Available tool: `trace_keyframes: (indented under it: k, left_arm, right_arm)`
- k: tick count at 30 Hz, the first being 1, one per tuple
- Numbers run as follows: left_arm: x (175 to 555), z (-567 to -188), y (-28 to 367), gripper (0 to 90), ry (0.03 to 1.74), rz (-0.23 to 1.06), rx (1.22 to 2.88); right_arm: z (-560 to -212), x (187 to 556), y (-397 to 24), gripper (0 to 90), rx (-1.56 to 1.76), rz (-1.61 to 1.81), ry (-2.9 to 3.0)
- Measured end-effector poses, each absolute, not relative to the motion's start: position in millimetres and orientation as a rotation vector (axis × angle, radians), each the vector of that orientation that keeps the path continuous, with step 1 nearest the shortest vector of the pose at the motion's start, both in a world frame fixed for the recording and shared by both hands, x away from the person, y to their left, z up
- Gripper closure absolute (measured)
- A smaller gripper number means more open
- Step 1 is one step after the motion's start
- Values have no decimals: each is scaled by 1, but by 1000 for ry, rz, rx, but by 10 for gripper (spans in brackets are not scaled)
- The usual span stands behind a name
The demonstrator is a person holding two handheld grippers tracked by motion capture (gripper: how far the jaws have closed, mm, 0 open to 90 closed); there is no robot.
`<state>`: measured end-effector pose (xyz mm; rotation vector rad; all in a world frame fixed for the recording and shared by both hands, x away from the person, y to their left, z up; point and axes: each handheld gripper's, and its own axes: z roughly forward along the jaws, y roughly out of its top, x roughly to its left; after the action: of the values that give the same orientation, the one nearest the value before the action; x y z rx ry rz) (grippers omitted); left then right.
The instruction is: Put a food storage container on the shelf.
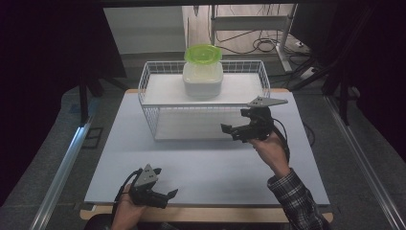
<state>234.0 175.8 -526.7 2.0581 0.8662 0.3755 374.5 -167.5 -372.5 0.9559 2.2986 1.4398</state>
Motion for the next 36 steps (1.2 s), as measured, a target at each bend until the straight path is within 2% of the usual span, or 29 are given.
trace_keyframes:
  k: [36]
  left_arm:
    - [233,-526,176,39,865,376,2052]
  right_arm:
    - [-431,339,-186,0,975,1348,2316]
